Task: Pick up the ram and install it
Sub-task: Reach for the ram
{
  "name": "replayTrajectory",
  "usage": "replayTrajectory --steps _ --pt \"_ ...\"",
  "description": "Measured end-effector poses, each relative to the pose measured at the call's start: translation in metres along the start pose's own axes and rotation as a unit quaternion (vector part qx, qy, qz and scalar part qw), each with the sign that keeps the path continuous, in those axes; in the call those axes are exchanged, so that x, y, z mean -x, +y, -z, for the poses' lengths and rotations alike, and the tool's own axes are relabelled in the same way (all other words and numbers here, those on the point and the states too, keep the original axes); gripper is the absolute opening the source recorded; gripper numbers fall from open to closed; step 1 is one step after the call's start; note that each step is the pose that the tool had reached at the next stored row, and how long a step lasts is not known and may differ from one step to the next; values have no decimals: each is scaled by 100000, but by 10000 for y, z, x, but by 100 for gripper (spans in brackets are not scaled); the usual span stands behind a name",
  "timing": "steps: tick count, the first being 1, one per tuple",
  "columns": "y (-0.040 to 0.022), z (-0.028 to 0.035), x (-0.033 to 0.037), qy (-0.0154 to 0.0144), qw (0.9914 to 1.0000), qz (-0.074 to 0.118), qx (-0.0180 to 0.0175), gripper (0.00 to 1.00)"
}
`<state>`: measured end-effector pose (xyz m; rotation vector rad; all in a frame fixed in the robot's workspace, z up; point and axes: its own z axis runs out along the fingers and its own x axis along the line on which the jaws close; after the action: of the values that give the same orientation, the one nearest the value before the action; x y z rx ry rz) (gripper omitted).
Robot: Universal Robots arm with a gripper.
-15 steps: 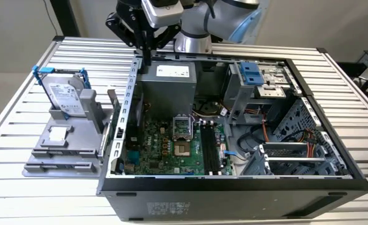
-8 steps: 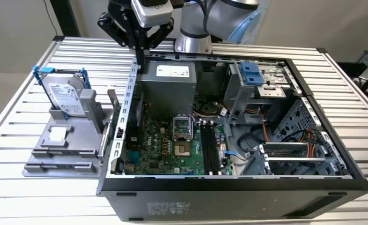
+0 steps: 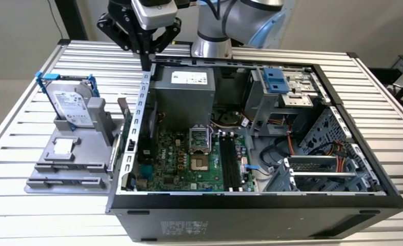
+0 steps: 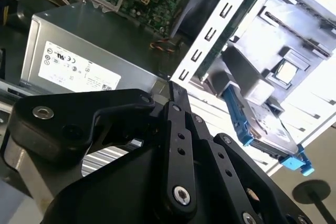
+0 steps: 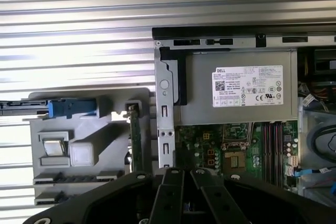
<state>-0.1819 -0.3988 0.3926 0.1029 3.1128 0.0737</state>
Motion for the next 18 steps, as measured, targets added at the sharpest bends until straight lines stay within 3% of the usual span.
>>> replayTrajectory --steps 18 --pt "-23 10 -355 27 99999 513 10 0"
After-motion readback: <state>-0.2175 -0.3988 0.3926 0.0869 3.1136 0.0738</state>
